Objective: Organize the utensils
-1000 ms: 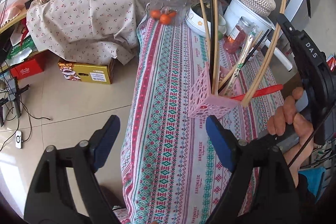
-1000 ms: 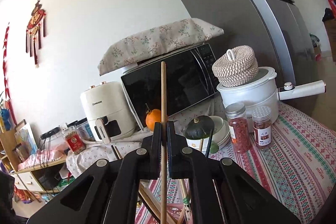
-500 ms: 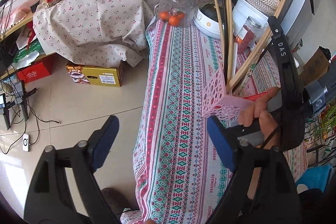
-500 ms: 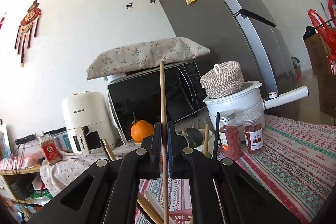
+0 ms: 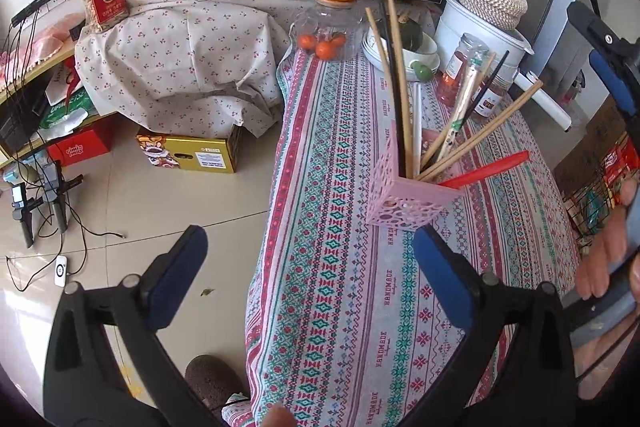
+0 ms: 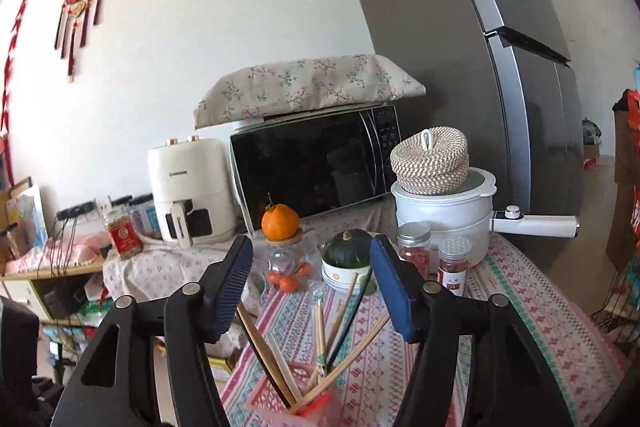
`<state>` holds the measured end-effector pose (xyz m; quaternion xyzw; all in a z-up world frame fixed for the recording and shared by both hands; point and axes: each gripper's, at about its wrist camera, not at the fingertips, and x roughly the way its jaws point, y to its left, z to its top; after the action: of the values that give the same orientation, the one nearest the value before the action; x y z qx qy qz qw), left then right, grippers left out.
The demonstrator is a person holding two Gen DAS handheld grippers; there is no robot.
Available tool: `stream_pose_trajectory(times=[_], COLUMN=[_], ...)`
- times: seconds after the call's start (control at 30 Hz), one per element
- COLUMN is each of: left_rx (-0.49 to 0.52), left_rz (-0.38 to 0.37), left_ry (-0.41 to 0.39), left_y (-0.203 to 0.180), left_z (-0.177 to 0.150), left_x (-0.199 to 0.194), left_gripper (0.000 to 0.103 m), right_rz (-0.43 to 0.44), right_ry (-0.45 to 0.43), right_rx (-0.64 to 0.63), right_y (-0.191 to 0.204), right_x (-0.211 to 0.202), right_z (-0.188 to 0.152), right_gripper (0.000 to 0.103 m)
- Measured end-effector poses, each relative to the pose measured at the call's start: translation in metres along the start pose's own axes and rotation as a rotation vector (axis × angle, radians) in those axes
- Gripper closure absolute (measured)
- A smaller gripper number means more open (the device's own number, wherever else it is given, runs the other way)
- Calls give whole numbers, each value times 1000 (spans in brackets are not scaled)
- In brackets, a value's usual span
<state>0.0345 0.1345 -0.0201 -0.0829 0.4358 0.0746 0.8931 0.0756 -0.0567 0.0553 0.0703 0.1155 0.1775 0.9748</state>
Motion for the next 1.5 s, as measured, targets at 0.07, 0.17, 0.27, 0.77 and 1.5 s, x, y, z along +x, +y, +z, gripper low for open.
stream_pose_trajectory(times=[0.07, 0.17, 0.27, 0.77, 1.5], left_rx=[14, 38, 70, 154, 171], left_rz=[2, 15, 33, -17, -49], left_ry=[-18, -59, -103, -136, -129], left_y=[-9, -24, -41, -94, -119], left_z=[-2, -8, -14, -41, -43], left_x=[-9, -26, -40, -58, -54], left_gripper=[1, 1, 1, 1, 1], right_rz=[-10, -41, -89, -328, -330], right_ry=[57, 128, 210, 445, 510], right_rx=[-26, -29, -31, -129, -79], right_y=[-7, -21, -36, -86, -107], right_x=[-16, -41, -62, -104, -97], right_z=[5, 6, 3, -18, -24], right_gripper=[28, 18, 11, 0, 0])
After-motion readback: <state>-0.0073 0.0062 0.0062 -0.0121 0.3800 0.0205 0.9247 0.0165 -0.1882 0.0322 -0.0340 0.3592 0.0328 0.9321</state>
